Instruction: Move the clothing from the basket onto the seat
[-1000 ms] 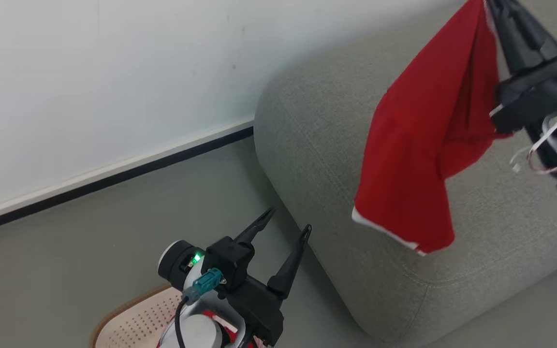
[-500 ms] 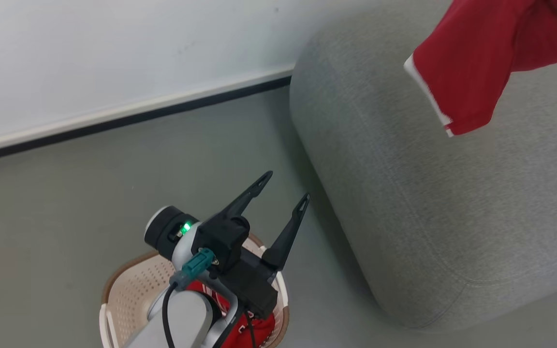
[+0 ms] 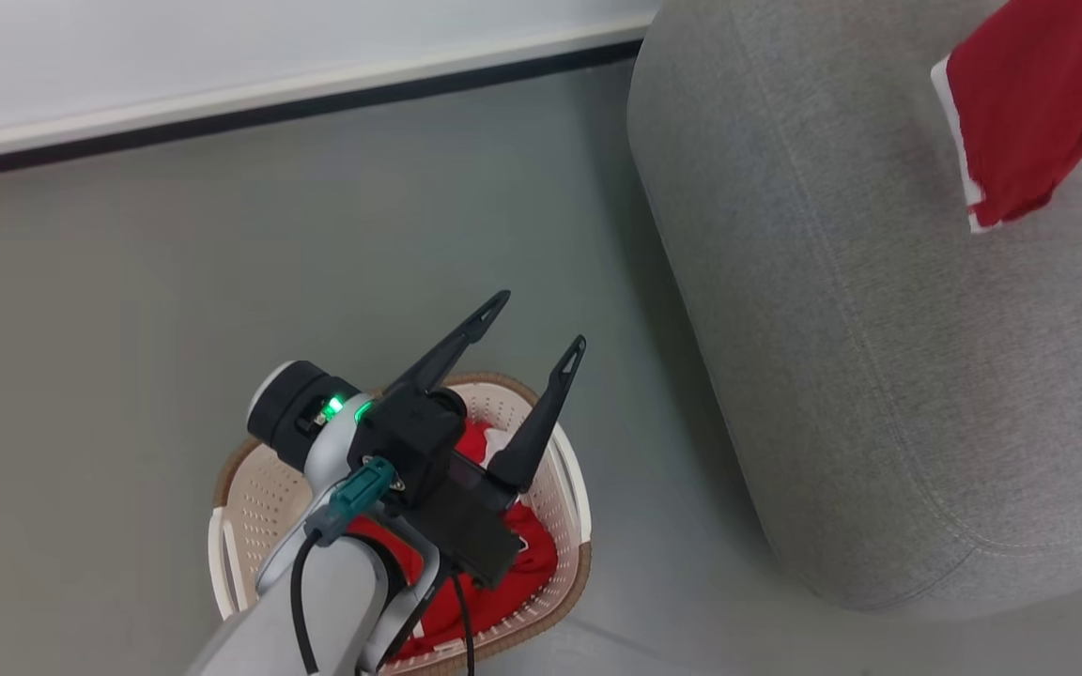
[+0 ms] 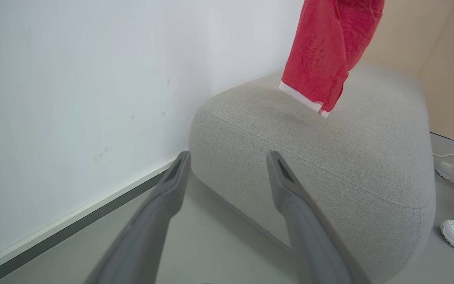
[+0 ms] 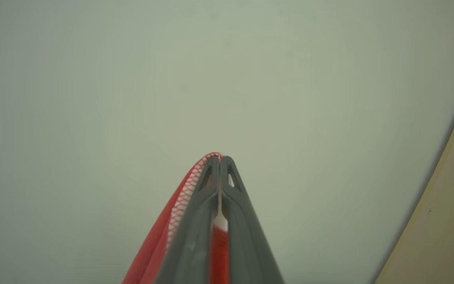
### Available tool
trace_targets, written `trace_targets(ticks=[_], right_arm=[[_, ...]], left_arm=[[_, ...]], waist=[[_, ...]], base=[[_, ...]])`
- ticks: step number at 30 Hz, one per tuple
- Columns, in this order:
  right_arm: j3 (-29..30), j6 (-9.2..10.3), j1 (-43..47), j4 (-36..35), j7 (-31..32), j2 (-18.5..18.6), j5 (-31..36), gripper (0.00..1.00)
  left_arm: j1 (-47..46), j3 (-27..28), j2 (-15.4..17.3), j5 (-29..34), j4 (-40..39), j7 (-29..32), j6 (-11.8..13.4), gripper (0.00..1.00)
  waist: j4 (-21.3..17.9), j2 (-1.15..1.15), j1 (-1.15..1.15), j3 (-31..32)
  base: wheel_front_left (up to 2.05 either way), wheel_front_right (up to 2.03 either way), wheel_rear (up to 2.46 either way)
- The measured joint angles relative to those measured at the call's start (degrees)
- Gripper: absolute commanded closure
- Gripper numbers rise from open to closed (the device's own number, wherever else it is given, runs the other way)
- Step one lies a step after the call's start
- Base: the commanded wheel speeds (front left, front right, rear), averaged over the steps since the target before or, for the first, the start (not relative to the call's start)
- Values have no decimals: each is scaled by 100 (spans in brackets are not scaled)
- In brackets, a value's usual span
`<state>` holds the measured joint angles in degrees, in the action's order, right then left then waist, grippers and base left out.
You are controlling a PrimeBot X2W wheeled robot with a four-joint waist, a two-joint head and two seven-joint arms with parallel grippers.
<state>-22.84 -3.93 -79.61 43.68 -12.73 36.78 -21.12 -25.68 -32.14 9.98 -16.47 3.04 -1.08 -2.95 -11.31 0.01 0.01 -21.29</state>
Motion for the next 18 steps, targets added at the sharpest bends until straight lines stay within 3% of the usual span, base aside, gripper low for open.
trace_targets(ticks=[9, 18], right_arm=[[-35, 48, 60, 389, -48, -153, 13, 100], [-97, 90, 862, 1176, -55, -541, -96, 100]], left_arm=[[-134, 4, 25, 35, -147, 93, 0, 0], [-236, -76, -18, 44, -140, 154, -9, 0]], waist=[[6, 0, 0, -355], [102, 0, 0, -599]], base=[[0, 0, 0], [0, 0, 0]])
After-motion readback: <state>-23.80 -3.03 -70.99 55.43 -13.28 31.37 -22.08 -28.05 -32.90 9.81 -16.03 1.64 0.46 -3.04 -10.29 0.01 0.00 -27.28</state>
